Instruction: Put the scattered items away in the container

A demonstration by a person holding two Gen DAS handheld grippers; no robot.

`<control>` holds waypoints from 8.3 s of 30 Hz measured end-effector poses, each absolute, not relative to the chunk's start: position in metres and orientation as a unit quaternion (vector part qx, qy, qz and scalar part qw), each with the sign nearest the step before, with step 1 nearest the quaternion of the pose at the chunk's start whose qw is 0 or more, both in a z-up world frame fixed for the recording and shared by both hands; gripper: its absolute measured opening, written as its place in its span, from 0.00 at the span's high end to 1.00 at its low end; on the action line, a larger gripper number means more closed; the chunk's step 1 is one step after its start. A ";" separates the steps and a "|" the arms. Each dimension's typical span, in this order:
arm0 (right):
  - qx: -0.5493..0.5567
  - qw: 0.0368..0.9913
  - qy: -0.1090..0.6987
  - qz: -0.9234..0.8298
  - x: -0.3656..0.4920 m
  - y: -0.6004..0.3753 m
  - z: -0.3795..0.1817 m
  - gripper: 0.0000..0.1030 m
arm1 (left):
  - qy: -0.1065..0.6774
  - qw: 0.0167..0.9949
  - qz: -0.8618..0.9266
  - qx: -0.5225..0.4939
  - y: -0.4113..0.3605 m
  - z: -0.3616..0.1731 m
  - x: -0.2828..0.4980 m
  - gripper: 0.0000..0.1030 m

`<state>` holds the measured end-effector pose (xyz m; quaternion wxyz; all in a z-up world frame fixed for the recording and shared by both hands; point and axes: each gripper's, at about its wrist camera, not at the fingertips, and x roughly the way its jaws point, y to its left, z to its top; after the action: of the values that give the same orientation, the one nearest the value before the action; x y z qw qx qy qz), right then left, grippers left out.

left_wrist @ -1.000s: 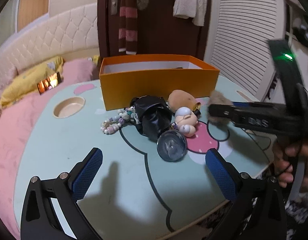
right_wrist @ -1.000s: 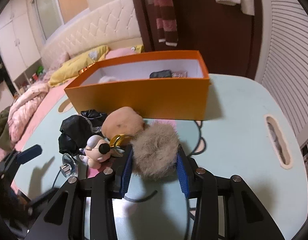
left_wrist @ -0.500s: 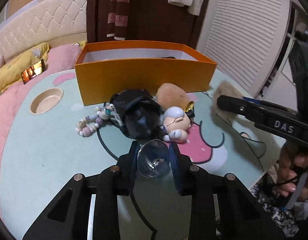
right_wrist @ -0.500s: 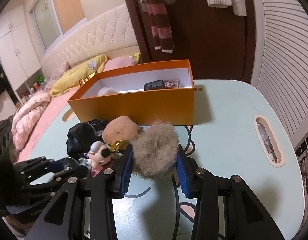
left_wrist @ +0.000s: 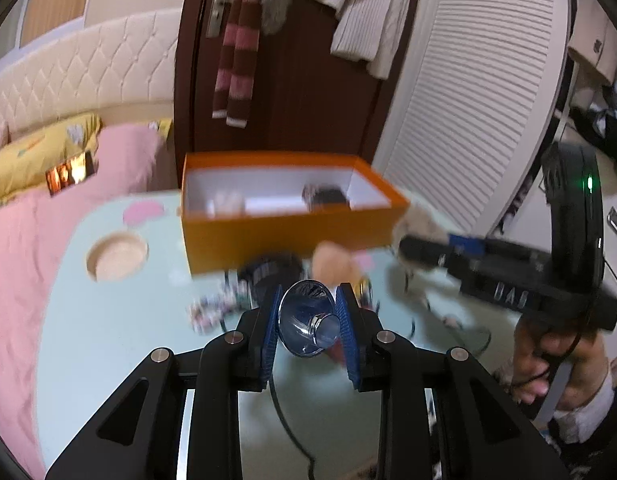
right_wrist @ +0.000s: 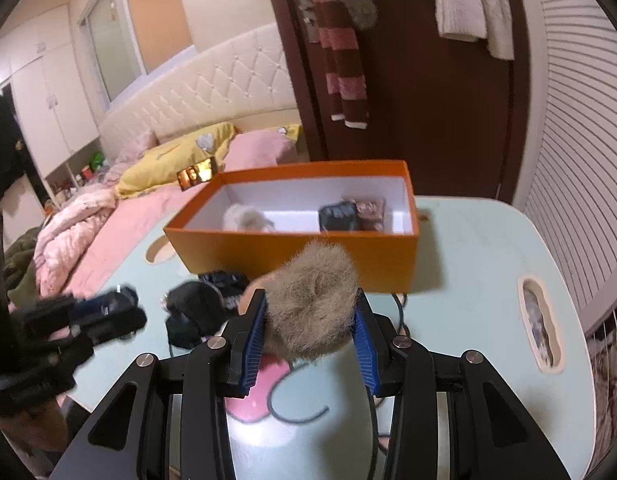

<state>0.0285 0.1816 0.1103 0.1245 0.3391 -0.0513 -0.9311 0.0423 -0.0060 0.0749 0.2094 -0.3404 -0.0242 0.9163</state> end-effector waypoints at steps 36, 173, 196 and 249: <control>0.358 0.091 -0.066 -0.927 -0.100 0.178 0.104 0.38 | -0.083 0.172 0.914 -0.357 -0.028 0.081 -0.092 0.24; 0.300 0.123 -0.065 -0.944 -0.114 0.178 0.123 0.43 | -0.066 0.151 0.908 -0.386 -0.023 0.063 -0.128 0.31; 0.393 0.124 -0.044 -0.910 0.016 0.170 0.075 0.30 | -0.067 0.085 0.886 -0.451 -0.059 0.020 0.016 0.31; 0.379 0.129 -0.054 -0.915 0.006 0.159 0.081 0.03 | -0.027 0.124 0.904 -0.409 -0.047 0.020 0.039 0.68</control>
<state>0.0058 0.1591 0.0807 0.1295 0.3790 -0.0542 -0.9147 0.0393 -0.0470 0.0200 0.1243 -0.4091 -0.0267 0.9036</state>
